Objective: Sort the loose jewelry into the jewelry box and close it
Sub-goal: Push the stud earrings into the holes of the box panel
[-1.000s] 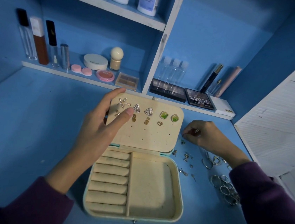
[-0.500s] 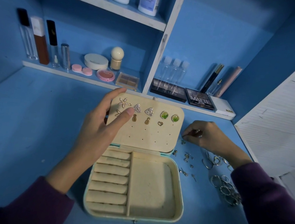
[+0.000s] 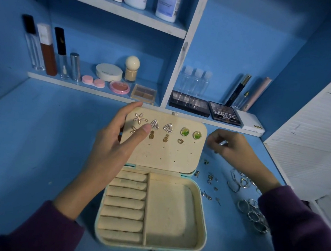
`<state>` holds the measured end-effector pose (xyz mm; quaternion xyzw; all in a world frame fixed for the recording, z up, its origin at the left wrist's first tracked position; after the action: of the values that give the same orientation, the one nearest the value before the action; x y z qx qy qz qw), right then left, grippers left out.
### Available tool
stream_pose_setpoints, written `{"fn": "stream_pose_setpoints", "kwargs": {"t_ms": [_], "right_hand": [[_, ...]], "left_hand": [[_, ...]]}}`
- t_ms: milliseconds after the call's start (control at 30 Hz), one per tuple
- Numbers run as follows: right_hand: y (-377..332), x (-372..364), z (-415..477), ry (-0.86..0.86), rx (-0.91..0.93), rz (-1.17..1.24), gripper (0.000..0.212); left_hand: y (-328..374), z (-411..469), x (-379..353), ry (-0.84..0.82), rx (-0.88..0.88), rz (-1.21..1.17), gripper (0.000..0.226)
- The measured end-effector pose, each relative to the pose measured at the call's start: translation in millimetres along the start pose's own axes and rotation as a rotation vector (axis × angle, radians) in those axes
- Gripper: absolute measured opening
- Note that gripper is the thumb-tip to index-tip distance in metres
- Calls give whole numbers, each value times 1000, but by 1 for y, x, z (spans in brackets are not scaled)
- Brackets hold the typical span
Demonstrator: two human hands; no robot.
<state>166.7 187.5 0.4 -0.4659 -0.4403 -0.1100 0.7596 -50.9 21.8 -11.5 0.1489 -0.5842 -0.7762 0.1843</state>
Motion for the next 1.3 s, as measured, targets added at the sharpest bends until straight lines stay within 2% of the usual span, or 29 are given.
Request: {"fn": "stream_pose_setpoints", "kwargs": {"t_ms": [100, 200, 333, 400, 467, 500, 533, 600, 667, 733, 833, 933, 1100, 1300], "right_hand": [[-29, 6, 1, 98, -30, 329, 13], [-64, 9, 2, 53, 34, 495, 4], [-92, 8, -2, -44, 92, 468, 5], [-95, 10, -7, -40, 114, 428, 5], [-96, 13, -12, -35, 126, 419, 4], [-97, 15, -15, -35, 139, 412, 5], [-98, 16, -18, -36, 159, 393, 5], [-101, 17, -26, -28, 199, 326, 7], [-105, 18, -35, 8, 246, 224, 7], [-109, 17, -44, 57, 307, 124, 8], [-109, 13, -54, 118, 376, 81, 3], [-107, 11, -62, 174, 430, 29, 6], [-110, 10, -72, 184, 480, -21, 16], [-112, 9, -89, 146, 503, -91, 15]], "left_hand": [[2, 0, 0, 7, -8, 17, 42], [2, -1, 1, 16, -15, 48, 43], [5, -6, 3, 13, 1, 154, 48], [15, -13, 5, 110, -83, 357, 53], [32, -25, 4, 243, -257, 550, 50], [37, -35, 1, 272, -273, 507, 40], [45, -45, -5, 239, -183, 341, 31], [51, -63, -28, 47, 233, -204, 26], [48, -78, -53, -146, 664, -607, 33], [48, -81, -65, -196, 856, -818, 55], [51, -73, -63, -71, 945, -970, 72], [49, -65, -57, 28, 972, -1056, 65], [50, -65, -50, -12, 971, -1138, 68], [49, -74, -54, -19, 952, -1180, 61]]}}
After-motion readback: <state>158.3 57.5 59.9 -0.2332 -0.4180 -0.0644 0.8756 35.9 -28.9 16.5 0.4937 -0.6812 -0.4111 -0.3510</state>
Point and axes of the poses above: each hand's wrist, its own z-axis towards the middle knuckle, its own x-axis out of the back of the hand, y = z × x, the point moved 3 cm from there along z, towards the middle knuckle, and after that the axes turned 2 degrees about y, right-handed, at the moved point
